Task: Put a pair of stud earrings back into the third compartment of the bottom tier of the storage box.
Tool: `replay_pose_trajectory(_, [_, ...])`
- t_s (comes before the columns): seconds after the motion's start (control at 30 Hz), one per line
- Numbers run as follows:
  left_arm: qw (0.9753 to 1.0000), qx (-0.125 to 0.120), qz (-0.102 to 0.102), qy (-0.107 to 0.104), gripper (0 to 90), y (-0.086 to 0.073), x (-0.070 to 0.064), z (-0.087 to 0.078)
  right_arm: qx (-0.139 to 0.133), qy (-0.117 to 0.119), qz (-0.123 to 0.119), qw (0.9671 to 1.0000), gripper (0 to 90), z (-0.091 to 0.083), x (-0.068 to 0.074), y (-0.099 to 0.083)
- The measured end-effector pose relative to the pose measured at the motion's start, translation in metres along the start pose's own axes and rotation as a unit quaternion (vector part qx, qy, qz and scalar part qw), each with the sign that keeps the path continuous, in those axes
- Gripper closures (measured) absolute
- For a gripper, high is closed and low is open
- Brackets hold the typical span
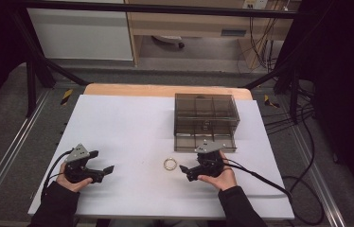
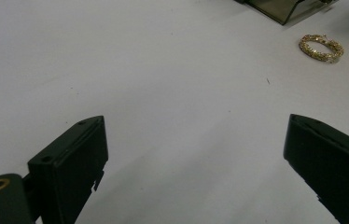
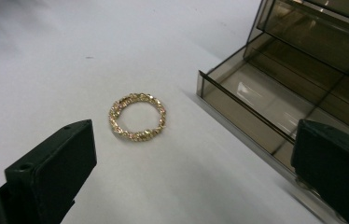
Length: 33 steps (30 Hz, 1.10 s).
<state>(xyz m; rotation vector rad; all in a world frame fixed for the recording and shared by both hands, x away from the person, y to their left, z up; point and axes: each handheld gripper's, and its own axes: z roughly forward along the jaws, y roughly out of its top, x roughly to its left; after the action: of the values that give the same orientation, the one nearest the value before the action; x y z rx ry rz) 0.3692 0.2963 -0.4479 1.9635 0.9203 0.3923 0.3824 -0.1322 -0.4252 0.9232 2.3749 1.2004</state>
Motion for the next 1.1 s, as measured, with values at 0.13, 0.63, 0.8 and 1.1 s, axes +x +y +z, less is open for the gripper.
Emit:
replay_pose_trajectory(0.13, [1.0, 0.0, 0.0, 0.0, 6.4, 0.0, 0.0, 0.0, 0.002, 0.007, 0.001, 1.0, 0.7, 0.003, 0.004, 0.003])
replay_pose_trajectory(0.63, [1.0, 0.001, 0.0, 0.001, 6.3, 0.0, 0.0, 0.0, 0.01, 0.034, -0.011, 0.9993, 3.3, 0.014, 0.017, 0.015])
replay_pose_trajectory(0.8, [1.0, -0.001, -0.001, 0.001, 6.3, 0.0, 0.0, 0.0, 0.012, 0.042, -0.012, 0.999, 4.6, 0.019, 0.02, 0.019])
replay_pose_trajectory(1.1, [1.0, -0.002, -0.001, 0.0, 6.3, 0.0, 0.0, -0.001, 0.018, 0.057, -0.016, 0.9981, 8.2, 0.03, 0.027, 0.025])
